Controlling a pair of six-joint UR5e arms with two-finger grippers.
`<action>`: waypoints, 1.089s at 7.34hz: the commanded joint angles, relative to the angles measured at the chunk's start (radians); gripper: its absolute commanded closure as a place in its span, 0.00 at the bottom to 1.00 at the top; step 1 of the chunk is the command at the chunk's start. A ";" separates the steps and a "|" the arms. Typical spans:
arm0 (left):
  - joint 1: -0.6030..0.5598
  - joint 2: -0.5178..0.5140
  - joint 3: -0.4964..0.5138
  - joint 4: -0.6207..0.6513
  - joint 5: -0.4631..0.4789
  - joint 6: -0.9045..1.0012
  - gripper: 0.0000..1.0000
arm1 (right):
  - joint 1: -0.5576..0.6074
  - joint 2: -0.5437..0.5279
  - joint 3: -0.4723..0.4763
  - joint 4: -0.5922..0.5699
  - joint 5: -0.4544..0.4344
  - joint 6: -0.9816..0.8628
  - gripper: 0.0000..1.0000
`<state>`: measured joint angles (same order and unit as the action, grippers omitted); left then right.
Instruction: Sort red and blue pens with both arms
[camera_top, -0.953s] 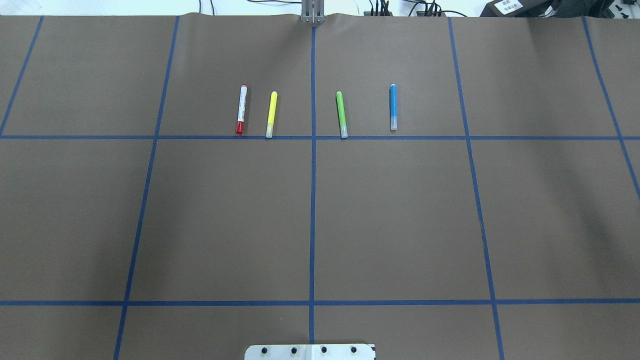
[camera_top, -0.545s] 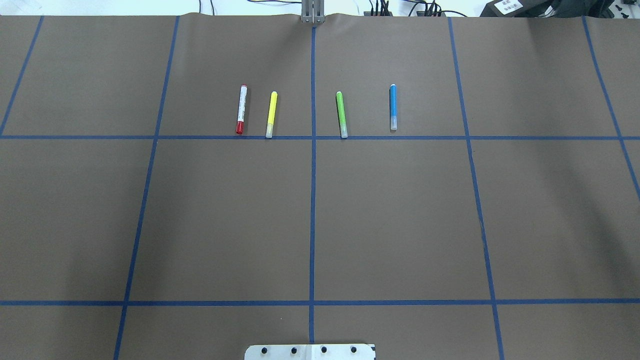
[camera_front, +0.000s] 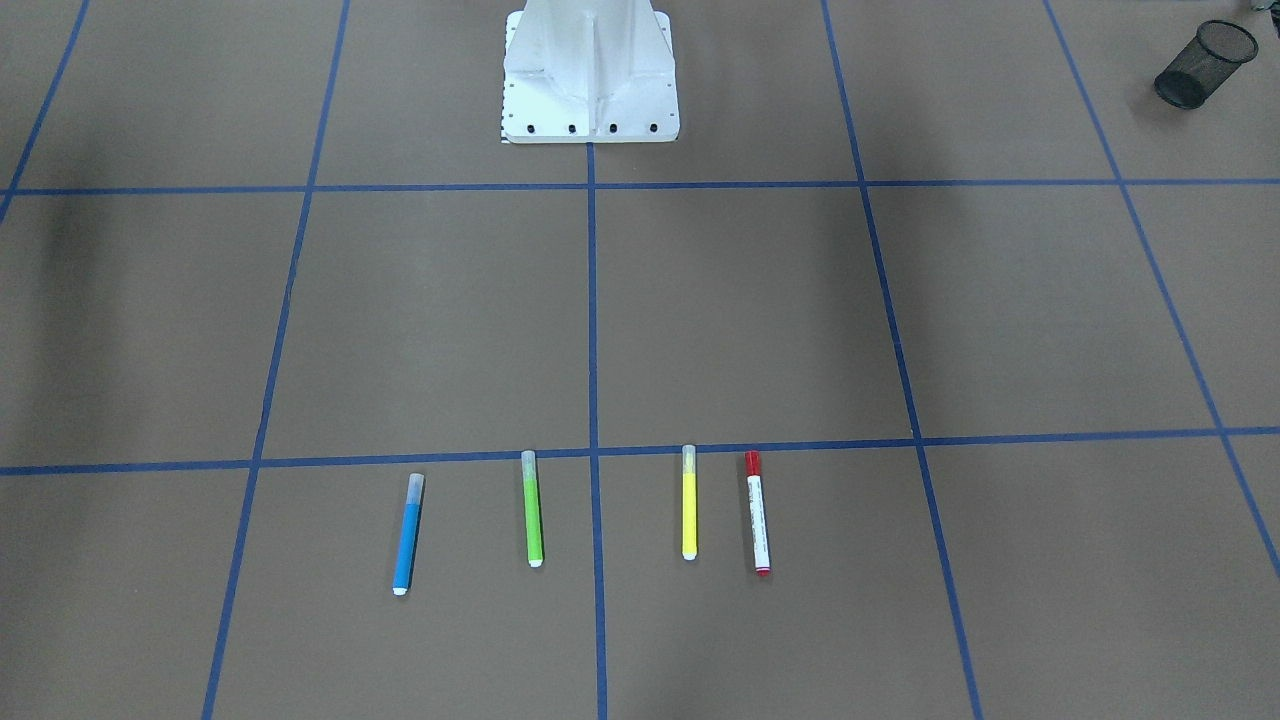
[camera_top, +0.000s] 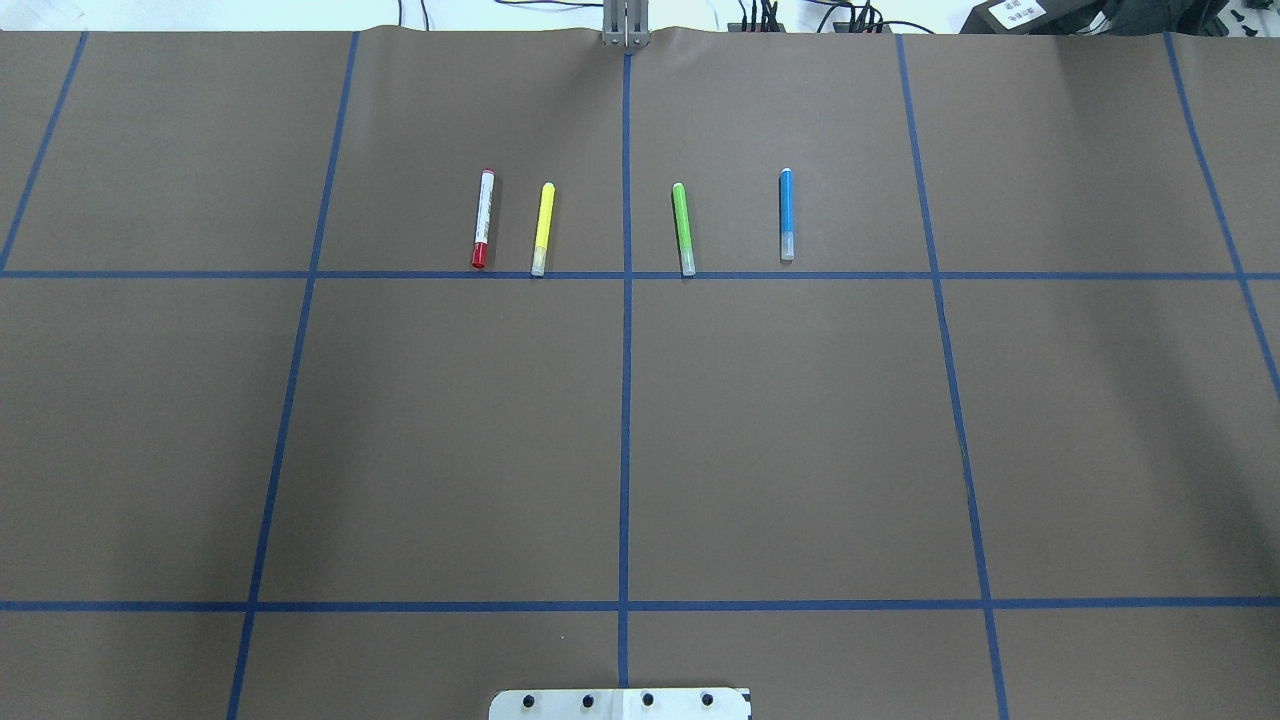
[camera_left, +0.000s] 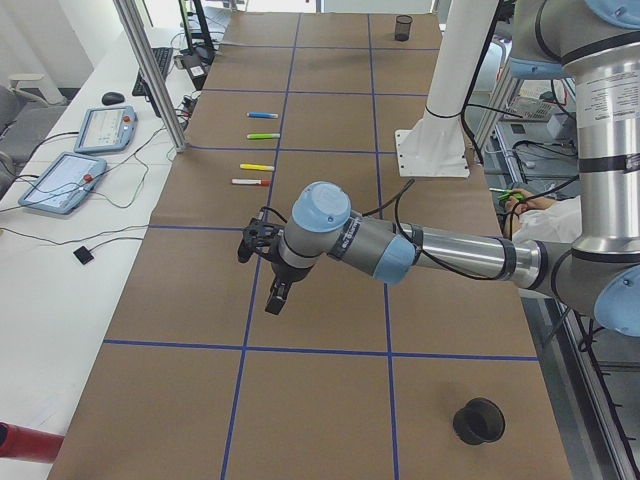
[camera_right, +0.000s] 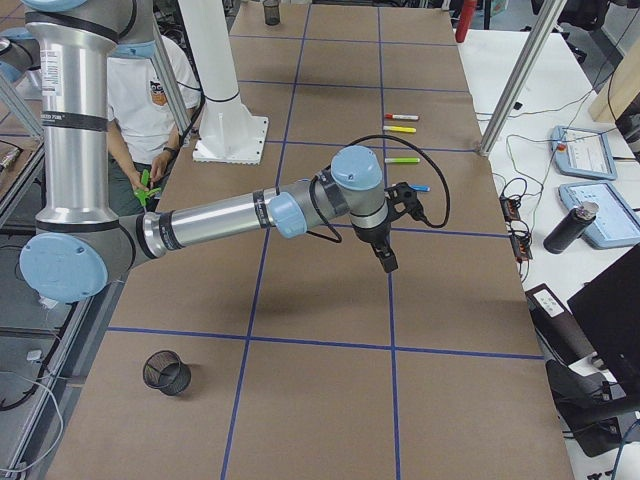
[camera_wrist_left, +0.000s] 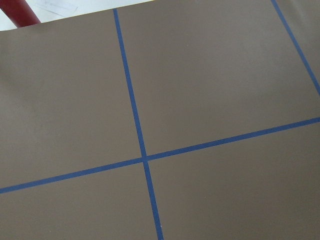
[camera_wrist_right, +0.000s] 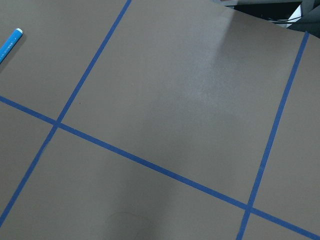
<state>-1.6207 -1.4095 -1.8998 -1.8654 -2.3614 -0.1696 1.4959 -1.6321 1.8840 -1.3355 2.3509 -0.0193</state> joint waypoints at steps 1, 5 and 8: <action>0.007 -0.020 0.016 0.014 0.008 -0.068 0.01 | 0.000 -0.020 -0.016 0.041 -0.004 -0.007 0.00; 0.008 -0.008 0.002 -0.001 -0.009 0.065 0.01 | 0.000 -0.026 -0.045 0.039 -0.004 0.009 0.00; 0.012 0.001 0.010 -0.003 -0.106 0.059 0.01 | 0.000 -0.041 -0.051 0.041 0.019 0.009 0.00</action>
<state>-1.6104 -1.4105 -1.8970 -1.8684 -2.3987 -0.1069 1.4956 -1.6652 1.8333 -1.2958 2.3600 -0.0097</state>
